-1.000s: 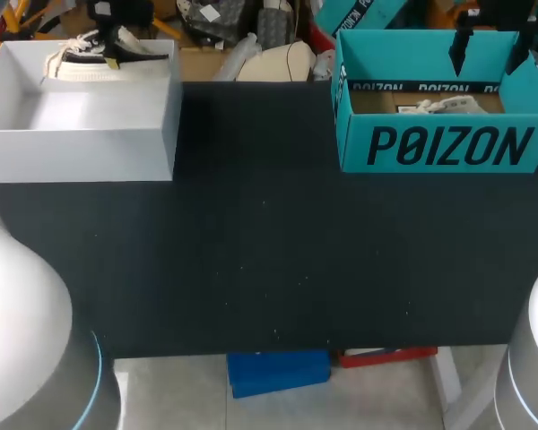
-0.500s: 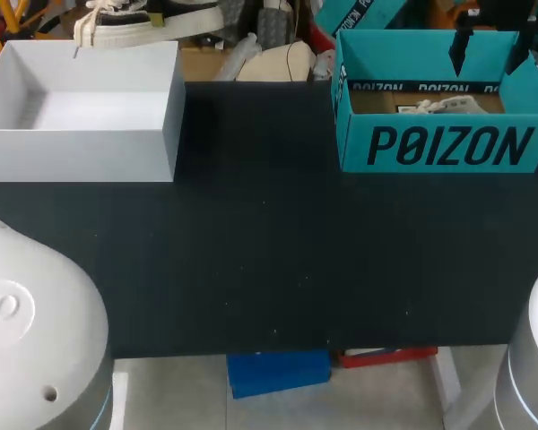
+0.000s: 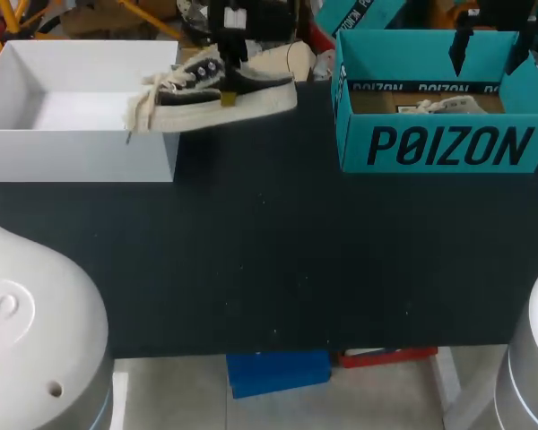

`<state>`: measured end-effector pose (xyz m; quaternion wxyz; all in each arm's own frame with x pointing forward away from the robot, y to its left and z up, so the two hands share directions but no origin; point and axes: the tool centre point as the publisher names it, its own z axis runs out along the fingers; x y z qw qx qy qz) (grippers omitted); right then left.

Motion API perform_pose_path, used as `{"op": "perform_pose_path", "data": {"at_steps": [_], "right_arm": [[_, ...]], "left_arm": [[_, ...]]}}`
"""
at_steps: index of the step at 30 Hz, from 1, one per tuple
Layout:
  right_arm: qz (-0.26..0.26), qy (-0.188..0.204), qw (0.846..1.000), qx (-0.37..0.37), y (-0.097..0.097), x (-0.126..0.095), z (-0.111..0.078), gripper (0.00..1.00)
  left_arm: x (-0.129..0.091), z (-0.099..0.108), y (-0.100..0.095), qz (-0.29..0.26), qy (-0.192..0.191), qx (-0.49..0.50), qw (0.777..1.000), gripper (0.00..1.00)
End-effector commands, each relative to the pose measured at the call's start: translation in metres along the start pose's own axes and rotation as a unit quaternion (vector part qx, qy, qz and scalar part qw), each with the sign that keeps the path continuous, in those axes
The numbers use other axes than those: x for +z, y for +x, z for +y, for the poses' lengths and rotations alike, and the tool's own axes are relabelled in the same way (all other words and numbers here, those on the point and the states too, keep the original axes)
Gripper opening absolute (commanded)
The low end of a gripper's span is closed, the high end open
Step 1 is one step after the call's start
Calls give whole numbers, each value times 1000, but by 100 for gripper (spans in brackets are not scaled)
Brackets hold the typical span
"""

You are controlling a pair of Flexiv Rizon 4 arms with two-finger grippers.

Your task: Take the shoe out of the shoebox, open the shoe tongue, remove and reinsert the insole, then place the shoe into the shoebox

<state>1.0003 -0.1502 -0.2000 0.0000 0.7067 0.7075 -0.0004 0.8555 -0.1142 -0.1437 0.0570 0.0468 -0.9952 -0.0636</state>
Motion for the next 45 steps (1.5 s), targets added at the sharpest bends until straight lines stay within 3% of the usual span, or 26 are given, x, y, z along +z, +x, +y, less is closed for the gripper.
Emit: {"op": "perform_pose_path", "data": {"at_steps": [1,8,17,21,28,43,44,45], "right_arm": [[0,0,1000,0,0,0,0,100],[0,0,1000,0,0,0,0,100],[0,0,1000,0,0,0,0,100],[0,0,1000,0,0,0,0,100],[0,0,1000,0,0,0,0,100],[0,0,1000,0,0,0,0,100],[0,0,1000,0,0,0,0,100],[0,0,1000,0,0,0,0,100]], "left_arm": [[42,-12,77,-239,6,5,971,0],[94,-23,85,-261,-2,4,965,0],[149,-40,68,-327,19,16,945,0],[177,-53,62,-325,33,33,945,0],[226,-76,48,-321,22,47,946,0],[253,-110,27,-275,29,89,957,0],[254,-110,26,-269,30,87,959,39],[254,-110,26,-264,35,90,960,100]]}}
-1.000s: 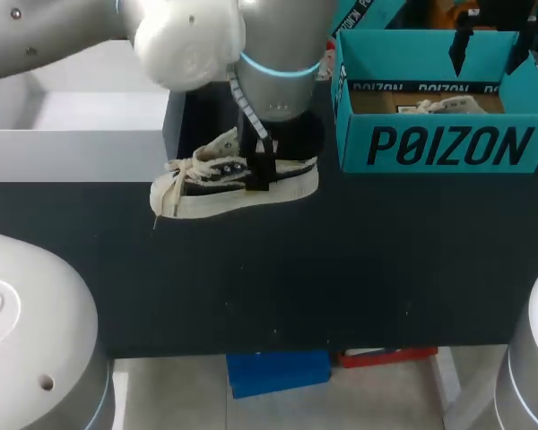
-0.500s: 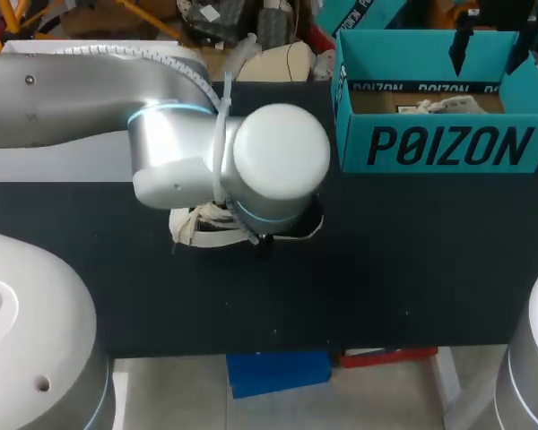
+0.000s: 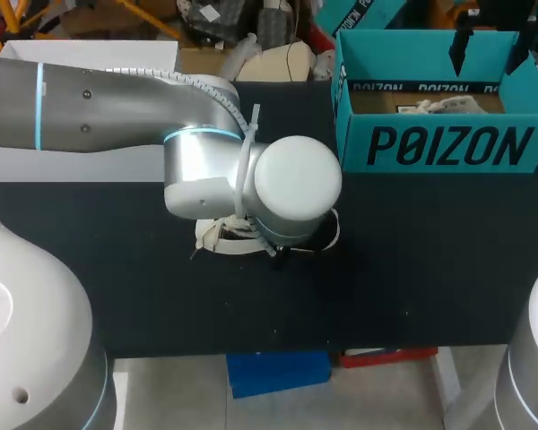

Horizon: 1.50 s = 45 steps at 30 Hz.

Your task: Take the shoe out of the shoebox, open the shoe tongue, remove and reinsert the insole, then place the shoe into the shoebox

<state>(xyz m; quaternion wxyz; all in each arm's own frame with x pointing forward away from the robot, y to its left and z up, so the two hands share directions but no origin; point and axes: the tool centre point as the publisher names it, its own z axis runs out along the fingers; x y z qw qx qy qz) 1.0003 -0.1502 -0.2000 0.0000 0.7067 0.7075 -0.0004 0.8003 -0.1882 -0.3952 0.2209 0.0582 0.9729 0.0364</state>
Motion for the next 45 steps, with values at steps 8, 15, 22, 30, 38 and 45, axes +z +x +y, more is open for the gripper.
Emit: {"op": "perform_pose_path", "data": {"at_steps": [8,15,22,30,38,45], "right_arm": [[0,0,1000,0,0,0,0,100],[0,0,1000,0,0,0,0,100],[0,0,1000,0,0,0,0,100],[0,0,1000,0,0,0,0,100],[0,0,1000,0,0,0,0,100],[0,0,1000,0,0,0,0,100]], "left_arm": [[-25,-13,-4,63,114,31,991,100],[-77,-1,-13,95,242,36,965,100],[-115,38,-25,119,358,-20,926,100],[-118,91,-30,128,396,-87,905,100],[-111,127,-28,121,402,-91,903,100],[-104,143,-33,148,392,-102,902,100]]}}
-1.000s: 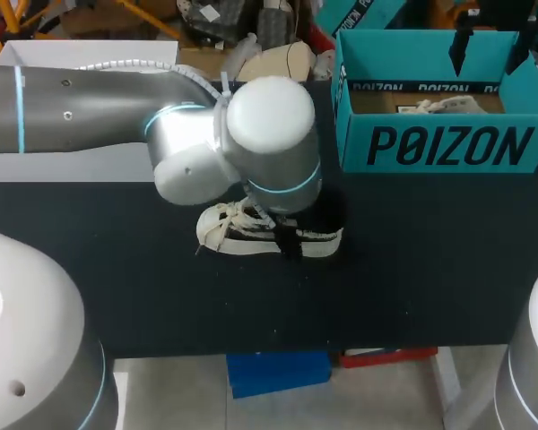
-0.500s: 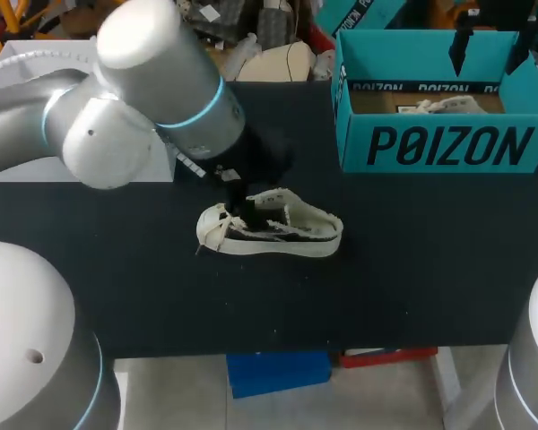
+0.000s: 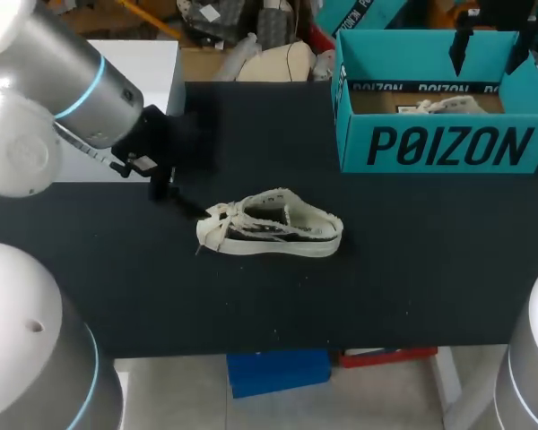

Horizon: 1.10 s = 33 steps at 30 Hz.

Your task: Take the shoe out of the shoebox, open the shoe tongue, remove and reinsert the insole, then place the shoe into the shoebox

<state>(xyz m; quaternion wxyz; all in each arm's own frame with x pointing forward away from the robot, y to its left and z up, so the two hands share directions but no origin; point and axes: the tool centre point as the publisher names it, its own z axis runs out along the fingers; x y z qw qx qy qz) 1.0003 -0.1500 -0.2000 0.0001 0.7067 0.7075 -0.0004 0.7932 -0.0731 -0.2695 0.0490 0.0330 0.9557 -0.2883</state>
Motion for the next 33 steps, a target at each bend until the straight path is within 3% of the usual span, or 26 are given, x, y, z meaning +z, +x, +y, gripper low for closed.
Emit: {"op": "perform_pose_path", "data": {"at_steps": [1,27,30,33], "right_arm": [[0,0,1000,0,0,0,0,100],[0,0,1000,0,0,0,0,100],[-8,-25,997,-73,42,-20,-43,100],[-6,-42,983,-179,104,-28,-93,100]], "left_arm": [[-6,17,-4,9,79,-5,997,100],[-6,17,-4,9,79,-5,997,100],[-6,17,-4,9,79,-5,997,100],[-6,17,-4,9,79,-5,997,100]]}}
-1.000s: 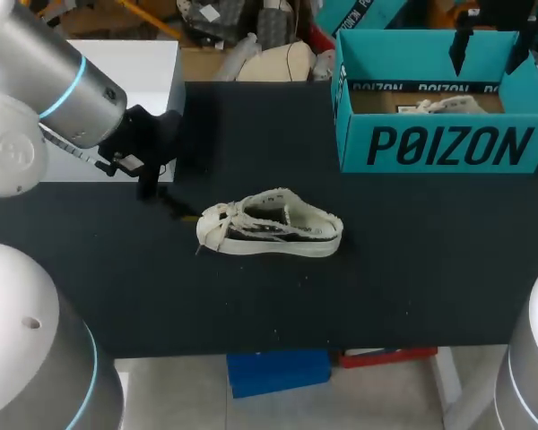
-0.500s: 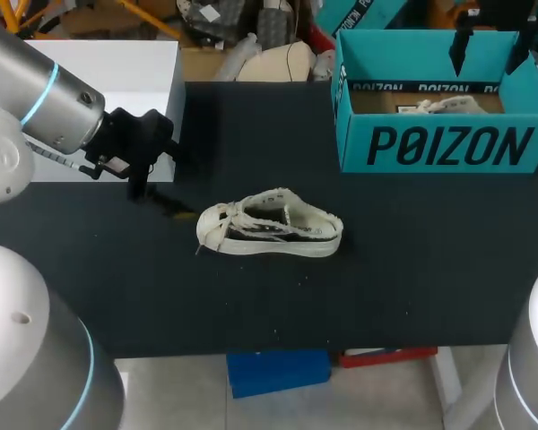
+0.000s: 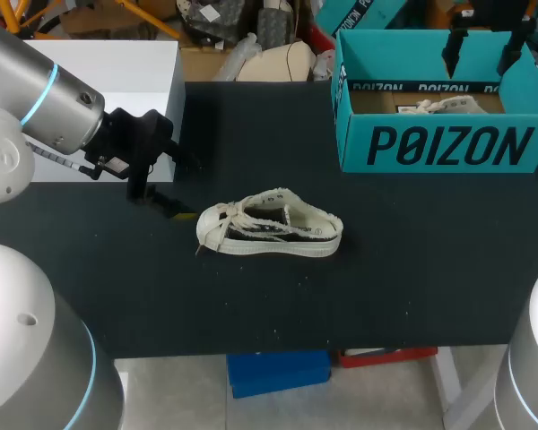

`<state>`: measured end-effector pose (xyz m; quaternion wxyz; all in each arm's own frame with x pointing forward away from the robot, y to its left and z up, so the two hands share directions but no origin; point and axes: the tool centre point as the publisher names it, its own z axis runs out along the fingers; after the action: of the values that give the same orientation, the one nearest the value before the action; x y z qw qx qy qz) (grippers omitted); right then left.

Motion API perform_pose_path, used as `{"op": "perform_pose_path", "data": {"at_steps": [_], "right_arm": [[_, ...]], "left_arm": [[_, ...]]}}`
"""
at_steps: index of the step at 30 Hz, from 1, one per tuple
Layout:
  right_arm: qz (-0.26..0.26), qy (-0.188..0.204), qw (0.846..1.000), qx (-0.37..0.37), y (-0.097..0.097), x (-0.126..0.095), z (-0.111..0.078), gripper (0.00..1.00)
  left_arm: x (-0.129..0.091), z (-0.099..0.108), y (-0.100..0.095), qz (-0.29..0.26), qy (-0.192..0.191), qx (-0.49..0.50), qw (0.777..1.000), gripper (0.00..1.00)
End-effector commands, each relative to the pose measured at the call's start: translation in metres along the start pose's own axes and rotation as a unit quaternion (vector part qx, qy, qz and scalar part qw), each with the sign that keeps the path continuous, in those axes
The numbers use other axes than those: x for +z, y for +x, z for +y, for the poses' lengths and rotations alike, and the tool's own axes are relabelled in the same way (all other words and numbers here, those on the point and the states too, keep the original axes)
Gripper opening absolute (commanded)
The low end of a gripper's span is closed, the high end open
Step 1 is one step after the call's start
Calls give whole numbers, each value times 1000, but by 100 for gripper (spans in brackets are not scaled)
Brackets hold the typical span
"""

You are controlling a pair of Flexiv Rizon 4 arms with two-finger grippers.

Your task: Take the shoe out of the shoebox, open the shoe tongue, remove and reinsert the insole, then place the shoe into the shoebox

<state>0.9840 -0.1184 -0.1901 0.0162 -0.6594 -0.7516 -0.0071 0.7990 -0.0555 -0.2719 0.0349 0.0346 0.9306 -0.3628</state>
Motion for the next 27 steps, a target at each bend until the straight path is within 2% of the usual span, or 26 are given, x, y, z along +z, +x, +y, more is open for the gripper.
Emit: {"op": "perform_pose_path", "data": {"at_steps": [1,2,4,17,18,21,22,23,24,27], "right_arm": [[-27,-47,986,-157,108,-12,-82,100],[-21,-48,979,-195,132,-7,-98,100],[-3,-42,956,-290,182,11,-137,100],[-3,-42,956,-290,182,11,-137,100],[-16,-42,948,-315,191,6,-134,100],[-11,-42,907,-419,229,9,-130,100],[-5,-38,878,-477,245,14,-133,100],[26,-24,845,-534,262,21,-138,100],[37,-3,828,-559,267,29,-144,100],[37,-3,828,-559,267,29,-144,100]], "left_arm": [[2,1,0,-1,0,1,1000,100],[2,1,0,-1,0,1,1000,100],[2,1,0,-1,0,1,1000,100],[2,1,0,-1,0,1,1000,100],[2,1,0,-1,0,1,1000,100],[2,1,0,-1,0,1,1000,100],[2,1,0,-1,0,1,1000,100],[2,1,0,-1,0,1,1000,100],[2,1,0,-1,0,1,1000,100],[2,1,0,-1,0,1,1000,100]]}}
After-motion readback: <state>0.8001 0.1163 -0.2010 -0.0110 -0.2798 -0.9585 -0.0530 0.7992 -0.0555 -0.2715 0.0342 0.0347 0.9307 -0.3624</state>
